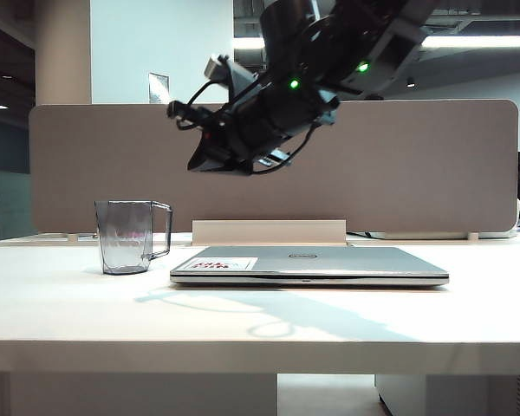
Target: Pick up the water cup and place it on the side of the laptop close to you.
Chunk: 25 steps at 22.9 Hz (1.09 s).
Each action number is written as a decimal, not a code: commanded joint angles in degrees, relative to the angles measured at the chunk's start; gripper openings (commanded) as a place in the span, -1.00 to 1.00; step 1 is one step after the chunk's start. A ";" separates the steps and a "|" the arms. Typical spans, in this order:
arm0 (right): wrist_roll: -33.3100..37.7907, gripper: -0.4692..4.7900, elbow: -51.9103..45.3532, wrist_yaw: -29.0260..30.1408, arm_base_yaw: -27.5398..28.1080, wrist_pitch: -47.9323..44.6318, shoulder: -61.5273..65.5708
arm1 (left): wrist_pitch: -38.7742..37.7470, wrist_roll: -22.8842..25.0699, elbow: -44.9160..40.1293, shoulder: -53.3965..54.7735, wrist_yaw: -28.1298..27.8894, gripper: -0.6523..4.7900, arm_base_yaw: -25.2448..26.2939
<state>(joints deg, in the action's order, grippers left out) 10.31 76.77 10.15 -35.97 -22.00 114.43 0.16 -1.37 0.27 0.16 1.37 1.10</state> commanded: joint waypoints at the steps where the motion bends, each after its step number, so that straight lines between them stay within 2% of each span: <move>1: 0.20 -0.84 4.57 0.11 -0.44 -0.28 3.06 | 0.52 -0.20 0.17 0.07 0.15 -0.77 -0.04; 5: 0.11 -0.83 11.26 0.07 -0.42 2.05 8.31 | 0.48 -0.20 0.17 0.07 0.13 -0.77 -0.04; 9: -0.07 -0.70 20.92 0.07 -0.02 8.81 13.77 | 0.33 -0.20 0.17 0.07 0.13 -0.77 -0.04; 16: -0.07 -0.67 33.31 0.00 0.00 11.78 22.08 | 0.13 -0.17 0.17 0.07 0.13 -0.77 -0.04; 19: -0.04 -0.29 36.57 -0.15 0.26 15.04 24.55 | -0.07 -0.17 0.17 0.07 0.13 -0.77 -0.02; 20: -0.07 -0.03 36.63 -0.15 0.28 16.79 24.72 | -0.17 -0.17 0.17 0.07 0.13 -0.77 -0.02; 21: -0.09 0.11 36.63 -0.15 0.33 18.34 24.70 | -0.17 -0.17 0.17 0.07 0.13 -0.77 -0.02; 25: -1.38 0.14 36.63 -0.20 0.63 20.13 24.74 | -0.17 -0.17 0.17 0.07 0.04 -0.77 0.00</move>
<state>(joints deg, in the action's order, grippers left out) 9.34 113.06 10.09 -35.29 -0.89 139.57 -0.30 -1.37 0.27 0.16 1.39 1.10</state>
